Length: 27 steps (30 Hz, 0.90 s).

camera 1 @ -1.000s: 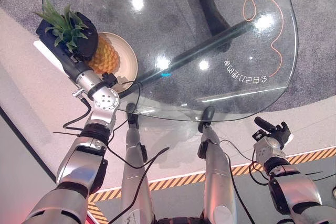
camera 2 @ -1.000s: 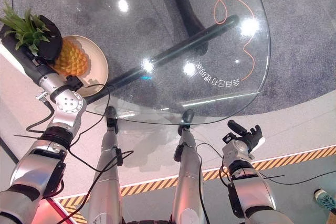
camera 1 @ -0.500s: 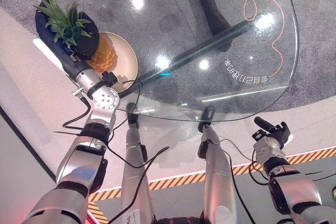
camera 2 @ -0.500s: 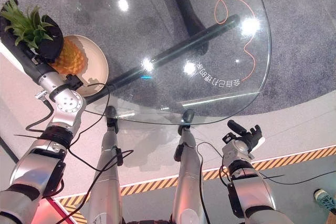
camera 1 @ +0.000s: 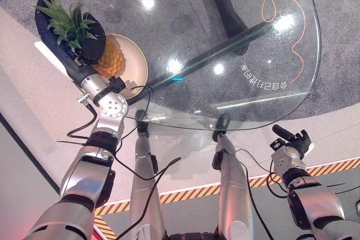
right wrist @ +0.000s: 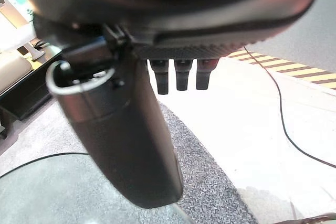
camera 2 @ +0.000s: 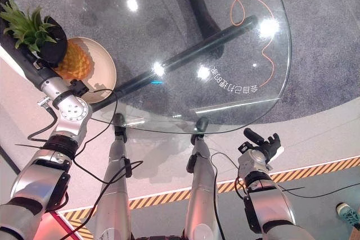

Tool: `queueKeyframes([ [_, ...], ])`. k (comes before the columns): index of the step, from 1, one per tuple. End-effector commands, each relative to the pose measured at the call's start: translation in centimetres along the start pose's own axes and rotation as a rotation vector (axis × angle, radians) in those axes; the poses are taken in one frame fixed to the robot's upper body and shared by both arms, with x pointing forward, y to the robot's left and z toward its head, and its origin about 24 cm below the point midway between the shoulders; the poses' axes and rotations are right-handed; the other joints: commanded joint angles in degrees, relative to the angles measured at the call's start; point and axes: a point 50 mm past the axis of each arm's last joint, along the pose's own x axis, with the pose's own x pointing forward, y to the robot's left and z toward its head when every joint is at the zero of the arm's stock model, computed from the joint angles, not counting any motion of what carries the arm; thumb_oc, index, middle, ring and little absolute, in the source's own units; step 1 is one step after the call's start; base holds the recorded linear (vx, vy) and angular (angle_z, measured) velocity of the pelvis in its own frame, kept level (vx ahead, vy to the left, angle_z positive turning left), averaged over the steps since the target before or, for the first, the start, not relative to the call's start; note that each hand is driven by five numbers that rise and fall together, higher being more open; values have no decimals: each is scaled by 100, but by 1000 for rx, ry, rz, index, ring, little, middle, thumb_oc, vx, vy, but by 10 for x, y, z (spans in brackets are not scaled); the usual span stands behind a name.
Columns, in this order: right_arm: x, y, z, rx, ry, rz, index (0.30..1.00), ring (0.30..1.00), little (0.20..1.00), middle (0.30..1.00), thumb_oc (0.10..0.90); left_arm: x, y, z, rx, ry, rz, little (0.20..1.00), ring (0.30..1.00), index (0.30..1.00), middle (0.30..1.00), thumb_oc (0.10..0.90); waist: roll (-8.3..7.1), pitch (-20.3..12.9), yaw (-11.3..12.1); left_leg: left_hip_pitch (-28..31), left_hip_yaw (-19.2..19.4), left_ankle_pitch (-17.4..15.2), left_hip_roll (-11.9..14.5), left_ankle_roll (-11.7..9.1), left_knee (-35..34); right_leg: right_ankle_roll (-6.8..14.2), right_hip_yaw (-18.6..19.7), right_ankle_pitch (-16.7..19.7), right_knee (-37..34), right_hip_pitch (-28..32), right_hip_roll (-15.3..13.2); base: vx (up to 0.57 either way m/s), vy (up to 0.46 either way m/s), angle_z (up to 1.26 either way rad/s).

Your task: Pick up the fruit to the plate

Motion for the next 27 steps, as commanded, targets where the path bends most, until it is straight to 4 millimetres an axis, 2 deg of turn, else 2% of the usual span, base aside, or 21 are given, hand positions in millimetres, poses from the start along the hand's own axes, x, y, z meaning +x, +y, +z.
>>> queueKeyframes([
  [1, 9, -27, 11, 5, -70, -111, 900, 900, 900, 900, 800, 33, -4, 40, -145, -198, 29, 746, 768, 768, 768, 646, -168, -104, 169, -256, -170, -556, -296, 104, 636, -156, 104, -82, 363, -60, 470, 0, 0, 0],
  [11, 11, -28, 12, 10, -69, -111, 900, 900, 900, 900, 800, 28, -4, 37, -141, -191, -6, 760, 780, 780, 780, 660, -157, -104, 200, -266, -200, -558, -327, 118, 622, -144, 90, -38, 314, -65, 464, 0, 0, 0],
  [27, 10, -31, 8, 26, -62, -123, 900, 900, 900, 900, 800, 5, -2, 25, -134, -169, -72, 746, 768, 768, 768, 646, -132, -104, 306, -278, -276, -575, -366, 144, 618, -128, 25, -15, 298, -64, 439, 0, 0, 0],
])
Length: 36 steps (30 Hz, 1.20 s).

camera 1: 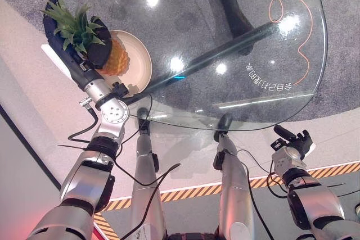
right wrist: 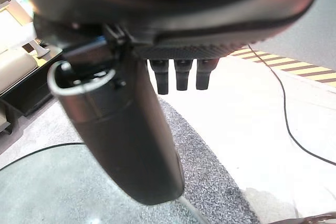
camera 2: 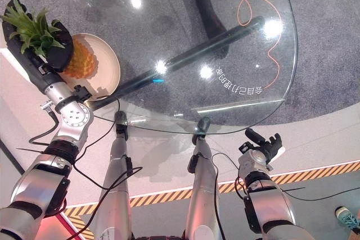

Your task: Pick up the fruit to the plate

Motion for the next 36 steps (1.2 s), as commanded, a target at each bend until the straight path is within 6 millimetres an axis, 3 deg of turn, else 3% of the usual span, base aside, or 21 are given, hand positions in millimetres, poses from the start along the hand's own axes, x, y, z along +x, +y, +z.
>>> queueKeyframes([
  [1, 10, -29, 9, 16, -52, -116, 900, 900, 900, 900, 800, 17, -6, 29, -111, -162, -14, 746, 768, 768, 768, 646, -130, -104, 163, -181, -192, -579, -358, 146, 609, -163, 34, 25, 269, 16, 435, 0, 0, 0],
  [4, 10, -31, 7, 14, -49, -122, 900, 900, 900, 900, 800, 12, -5, 26, -111, -154, -28, 735, 759, 759, 759, 635, -113, -104, 197, -124, -193, -620, -352, 139, 606, -153, 8, -33, 304, 69, 426, 0, 0, 0],
  [12, 11, -35, 7, 25, -51, -131, 900, 900, 900, 900, 800, -3, -4, 21, -112, -136, -74, 837, 846, 846, 846, 737, -61, -104, 259, -180, -231, -583, -392, 162, 590, -145, -49, 24, 291, 10, 376, 0, 0, 0],
  [17, 12, -37, 9, 24, -52, -138, 900, 900, 900, 900, 800, -9, -1, 17, -109, -120, -85, 807, 820, 820, 820, 707, -20, -104, 296, -170, -229, -576, -396, 167, 600, -140, -83, 13, 333, 14, 343, 6, 2, 3],
  [19, 13, -38, 9, 24, -52, -139, 900, 900, 900, 900, 800, -11, -1, 16, -108, -117, -90, 834, 844, 844, 844, 734, -7, -104, 309, -168, -233, -577, -400, 169, 592, -137, -94, 7, 344, 11, 335, 0, 0, 0],
  [20, 13, -39, 10, 24, -54, -140, 900, 900, 900, 900, 800, -11, 0, 16, -107, -115, -93, 900, 900, 900, 900, 800, -3, -104, 315, -173, -235, -578, -403, 168, 592, -133, -103, 11, 343, 7, 326, 0, 0, 0],
  [36, 15, -46, 9, 21, -53, -154, 900, 900, 900, 900, 800, -21, 2, 9, -81, -81, -139, 900, 900, 900, 900, 800, 34, -104, 344, -107, -244, -607, -411, 181, 588, -111, -120, 1, 347, 60, 295, 2, 0, 1],
])
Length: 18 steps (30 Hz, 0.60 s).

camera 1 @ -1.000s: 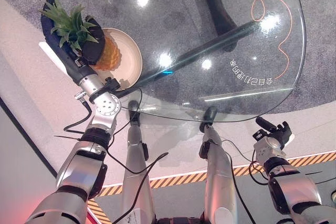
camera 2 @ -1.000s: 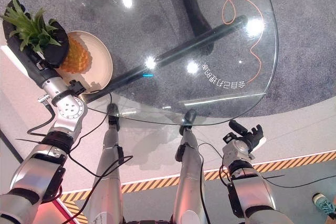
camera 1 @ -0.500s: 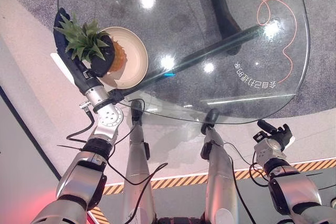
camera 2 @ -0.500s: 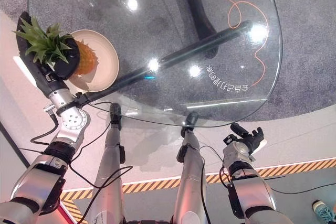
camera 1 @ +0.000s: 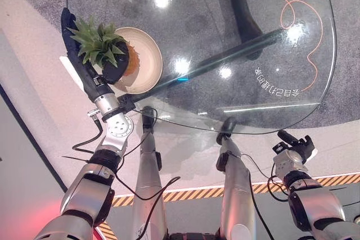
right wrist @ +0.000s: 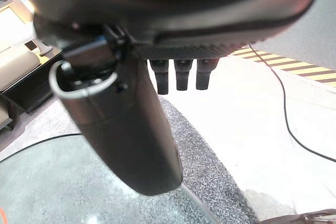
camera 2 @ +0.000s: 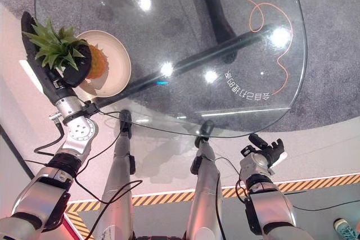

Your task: Pick up the fruit to the plate

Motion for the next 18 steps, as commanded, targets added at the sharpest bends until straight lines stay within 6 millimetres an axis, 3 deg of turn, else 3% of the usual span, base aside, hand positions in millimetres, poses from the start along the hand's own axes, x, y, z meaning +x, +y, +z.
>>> queueKeyframes([
  [1, 13, -32, 17, 16, -76, -109, 900, 900, 900, 900, 800, 11, -2, 20, -84, -118, -2, 900, 900, 900, 900, 800, -14, -102, 76, -46, -96, -606, -350, 180, 509, -112, -6, 109, 165, 54, 368, 0, 0, 0],
  [18, 18, -42, 25, 16, -100, -135, 900, 900, 900, 900, 800, -9, 2, 9, -49, -74, -67, 900, 900, 900, 900, 800, 172, -102, 156, -1, -74, -585, -387, 185, 465, -107, -42, 85, 201, 42, 268, 1, 5, 2],
])
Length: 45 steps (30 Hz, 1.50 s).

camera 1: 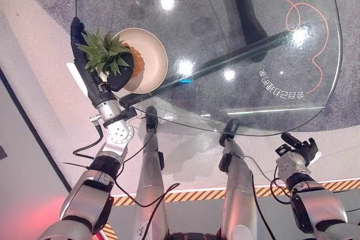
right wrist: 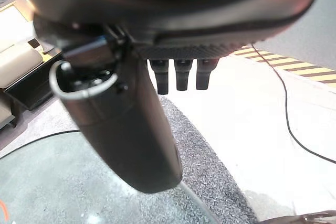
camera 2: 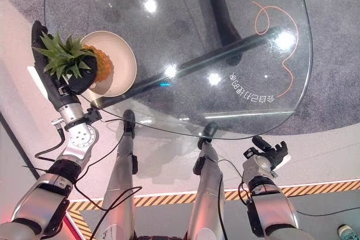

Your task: Pick up the fruit to the plate

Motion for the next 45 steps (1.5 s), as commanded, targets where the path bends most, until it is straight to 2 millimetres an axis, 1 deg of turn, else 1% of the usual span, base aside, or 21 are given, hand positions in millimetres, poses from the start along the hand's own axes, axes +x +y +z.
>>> queueKeyframes([
  [1, 14, -32, 22, 22, -88, -112, 900, 900, 900, 900, 800, 7, -5, 18, -67, -115, -14, 900, 900, 900, 900, 800, 62, -102, 120, -22, -40, -575, -294, 167, 431, -126, -31, 170, 26, 47, 385, 0, 0, 0],
  [11, 17, -38, 25, 22, -93, -120, 900, 900, 900, 900, 800, 4, -2, 14, -49, -94, -30, 900, 900, 900, 900, 800, 99, -102, 140, -21, -35, -563, -293, 162, 431, -121, -59, 175, 43, 38, 340, 0, 0, 0],
  [22, 18, -40, 28, 20, -99, -123, 900, 900, 900, 900, 800, 0, -2, 12, -38, -87, -58, 900, 900, 900, 900, 800, 137, -102, 137, -19, -22, -534, -293, 162, 386, -115, -54, 209, 10, 19, 326, 0, 0, 0],
  [25, 18, -40, 28, 16, -102, -123, 900, 900, 900, 900, 800, -1, -2, 14, -49, -98, -61, 900, 900, 900, 900, 800, 147, -102, 131, -20, -18, -534, -289, 162, 385, -117, -40, 204, 14, 14, 329, 0, 0, 0],
  [26, 18, -39, 30, 19, -105, -122, 900, 900, 900, 900, 800, 1, -4, 16, -55, -107, -66, 900, 900, 900, 900, 800, 148, -102, 124, -75, -24, -489, -297, 169, 385, -125, -43, 247, 0, -31, 327, 0, 0, 0],
  [27, 18, -40, 29, 16, -103, -124, 900, 900, 900, 900, 800, 0, -4, 16, -55, -110, -74, 900, 900, 900, 900, 800, 149, -102, 127, -33, -18, -538, -290, 166, 401, -117, -36, 201, 30, -2, 327, 0, 0, 0],
  [29, 18, -40, 30, 15, -104, -125, 900, 900, 900, 900, 800, 1, -7, 18, -57, -124, -96, 900, 900, 900, 900, 800, 143, -102, 128, -28, -18, -535, -290, 165, 399, -112, -41, 210, 22, 7, 323, 0, 0, 0],
  [36, 18, -39, 30, 13, -100, -121, 900, 900, 900, 900, 800, 1, -14, 25, -31, -191, -158, 900, 900, 900, 900, 800, 120, -102, 120, -1, -10, -521, -279, 169, 365, -105, -42, 236, -4, 29, 333, 0, 0, 0],
  [38, 18, -37, 32, 15, -102, -118, 900, 900, 900, 900, 800, 5, -16, 28, -23, -212, -172, 900, 900, 900, 900, 800, 119, -102, 110, -65, -24, -480, -284, 171, 382, -110, -36, 283, -16, -21, 328, 0, 0, 0],
  [42, 19, -40, 31, 7, -101, -122, 900, 900, 900, 900, 800, 4, -18, 28, -10, -224, -194, 900, 900, 900, 900, 800, 126, -102, 114, -10, -9, -527, -271, 167, 384, -97, -31, 235, 10, 17, 324, 0, 0, 0],
  [44, 19, -40, 32, 11, -103, -120, 900, 900, 900, 900, 800, 5, -19, 29, 0, -238, -204, 900, 900, 900, 900, 800, 126, -102, 110, -41, -8, -476, -271, 171, 357, -101, -44, 277, -21, -1, 318, 0, 0, 0],
  [45, 19, -41, 31, 6, -103, -122, 900, 900, 900, 900, 800, 2, -19, 28, 11, -240, -217, 900, 900, 900, 900, 800, 131, -102, 116, -3, -3, -518, -263, 163, 370, -93, -40, 235, 8, 25, 317, 0, 0, 0],
])
